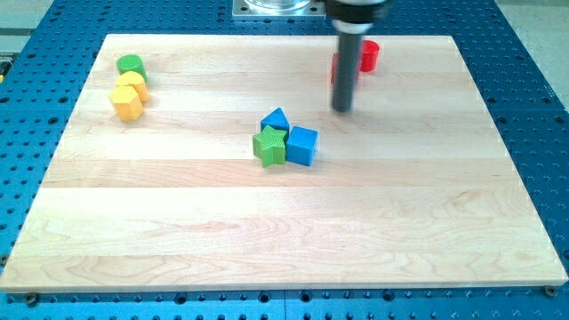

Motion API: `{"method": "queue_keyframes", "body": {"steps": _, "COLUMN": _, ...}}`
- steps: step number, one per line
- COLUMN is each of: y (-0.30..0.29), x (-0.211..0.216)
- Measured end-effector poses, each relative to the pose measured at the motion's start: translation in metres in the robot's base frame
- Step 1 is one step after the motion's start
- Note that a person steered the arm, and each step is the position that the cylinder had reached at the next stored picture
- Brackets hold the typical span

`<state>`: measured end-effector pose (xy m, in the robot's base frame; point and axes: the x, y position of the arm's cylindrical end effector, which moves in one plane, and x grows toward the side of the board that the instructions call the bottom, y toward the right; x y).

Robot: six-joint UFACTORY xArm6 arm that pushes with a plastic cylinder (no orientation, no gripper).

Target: Push the red blocks into the group of blocks

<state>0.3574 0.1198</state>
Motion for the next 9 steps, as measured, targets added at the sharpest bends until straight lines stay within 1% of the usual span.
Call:
{"method": "queue_keyframes", "body": {"steps": 1, "y": 0.051, "x": -0.045}}
{"method": "queue_keyframes", "body": {"steps": 2, "y": 0.066, "x": -0.114}}
{"method": "queue_keyframes", "body": {"steps": 3, "y": 0.018, "x": -0.125}}
{"method": "queue_keyframes", "body": {"steps": 4, "y": -0.044, "x": -0.048}}
{"method": "queue_keyframes", "body": {"steps": 6, "y": -0.091, "x": -0.001}}
{"method": "queue_keyframes", "body": {"steps": 7, "y": -0.099, "x": 0.006}}
{"method": "queue_keyframes", "body": {"steps": 8, "y": -0.063, "x": -0.044}}
{"method": "queue_keyframes", "body": {"steps": 9, "y": -0.001, "x": -0.035}}
